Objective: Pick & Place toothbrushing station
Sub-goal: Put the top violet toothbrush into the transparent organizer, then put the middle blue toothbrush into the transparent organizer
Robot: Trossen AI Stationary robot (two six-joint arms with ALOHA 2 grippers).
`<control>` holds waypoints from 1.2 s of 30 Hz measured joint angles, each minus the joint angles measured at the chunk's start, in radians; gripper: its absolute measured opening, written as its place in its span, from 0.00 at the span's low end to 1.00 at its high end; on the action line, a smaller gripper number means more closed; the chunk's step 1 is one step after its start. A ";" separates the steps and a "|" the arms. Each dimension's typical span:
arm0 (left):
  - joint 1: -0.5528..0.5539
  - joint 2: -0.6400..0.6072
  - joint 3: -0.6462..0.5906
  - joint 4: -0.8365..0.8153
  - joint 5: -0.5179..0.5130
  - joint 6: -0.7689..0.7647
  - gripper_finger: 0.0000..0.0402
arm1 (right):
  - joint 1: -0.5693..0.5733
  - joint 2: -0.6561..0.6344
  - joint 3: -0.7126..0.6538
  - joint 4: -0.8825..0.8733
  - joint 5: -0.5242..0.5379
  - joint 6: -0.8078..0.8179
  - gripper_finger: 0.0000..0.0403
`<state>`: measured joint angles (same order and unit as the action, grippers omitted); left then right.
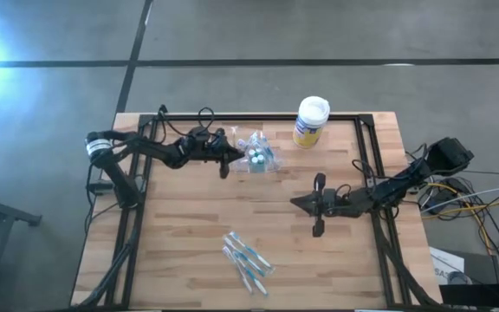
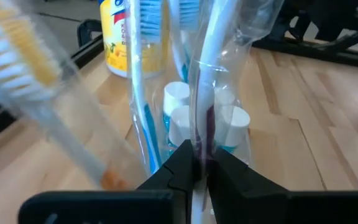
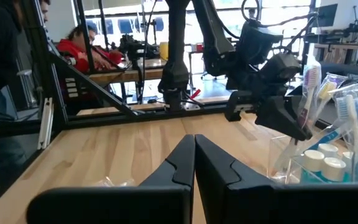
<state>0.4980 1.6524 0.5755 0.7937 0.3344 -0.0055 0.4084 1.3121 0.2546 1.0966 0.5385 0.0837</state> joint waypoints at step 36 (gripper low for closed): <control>0.000 -0.427 0.081 -0.549 -0.137 -0.031 0.54 | -0.001 0.001 0.000 0.000 -0.023 -0.008 0.02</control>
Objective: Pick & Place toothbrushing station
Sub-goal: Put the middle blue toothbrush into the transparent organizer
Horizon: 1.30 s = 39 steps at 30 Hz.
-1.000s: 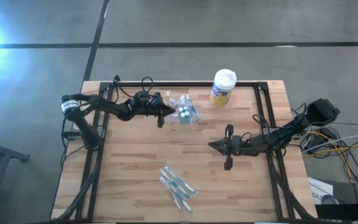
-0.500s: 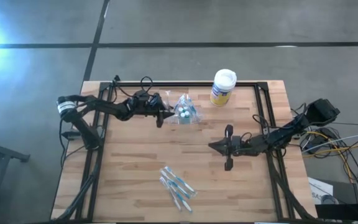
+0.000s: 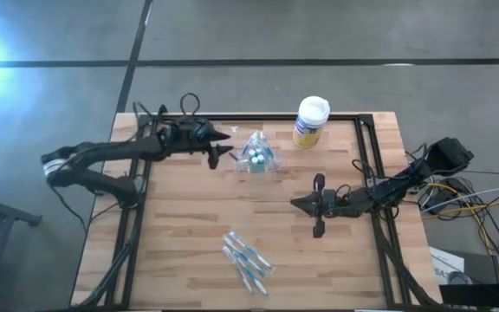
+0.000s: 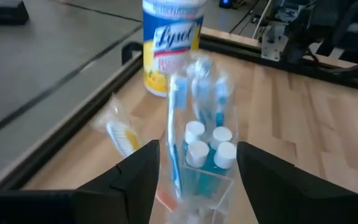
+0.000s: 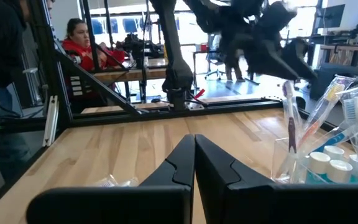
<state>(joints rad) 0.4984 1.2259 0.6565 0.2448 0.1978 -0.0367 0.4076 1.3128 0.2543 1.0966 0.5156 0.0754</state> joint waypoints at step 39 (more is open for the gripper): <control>-0.045 -0.976 -0.647 0.018 0.384 -0.069 0.01 | 0.000 0.064 0.255 -0.498 -0.116 0.190 0.02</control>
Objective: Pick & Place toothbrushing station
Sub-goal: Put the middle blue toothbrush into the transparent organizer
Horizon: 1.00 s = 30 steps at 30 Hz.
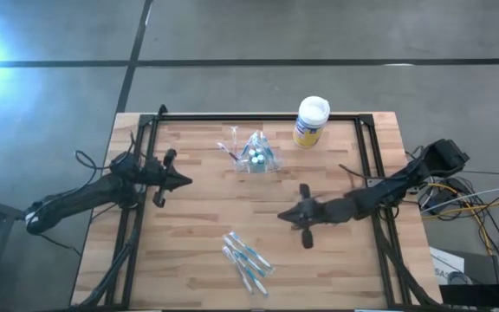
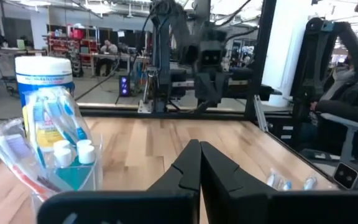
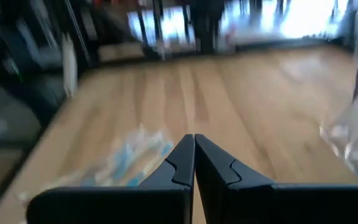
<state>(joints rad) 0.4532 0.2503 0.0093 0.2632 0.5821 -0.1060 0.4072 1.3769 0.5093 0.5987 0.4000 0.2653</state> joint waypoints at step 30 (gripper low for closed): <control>-0.023 0.005 -0.002 -0.057 -0.082 -0.065 0.03 | -0.057 0.819 1.167 -1.145 -0.301 0.334 0.23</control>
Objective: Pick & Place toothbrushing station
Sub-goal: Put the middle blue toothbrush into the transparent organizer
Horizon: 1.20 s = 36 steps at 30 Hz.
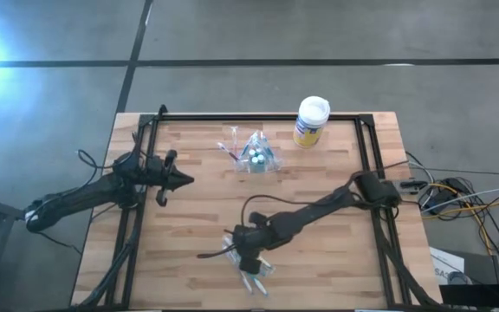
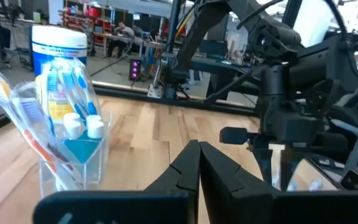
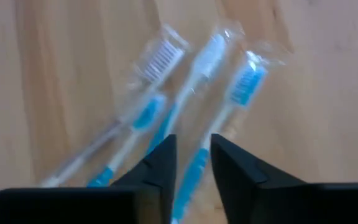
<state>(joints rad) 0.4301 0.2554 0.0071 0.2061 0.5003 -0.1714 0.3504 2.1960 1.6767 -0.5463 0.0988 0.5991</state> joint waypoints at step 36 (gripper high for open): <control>0.000 0.002 -0.001 -0.061 0.023 0.012 0.03 | -0.008 0.091 0.056 -0.235 0.052 0.153 0.35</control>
<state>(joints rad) 0.4301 0.2577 0.0059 0.1456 0.5228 -0.1593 0.3420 2.2871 1.7325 -0.7810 0.1513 0.7518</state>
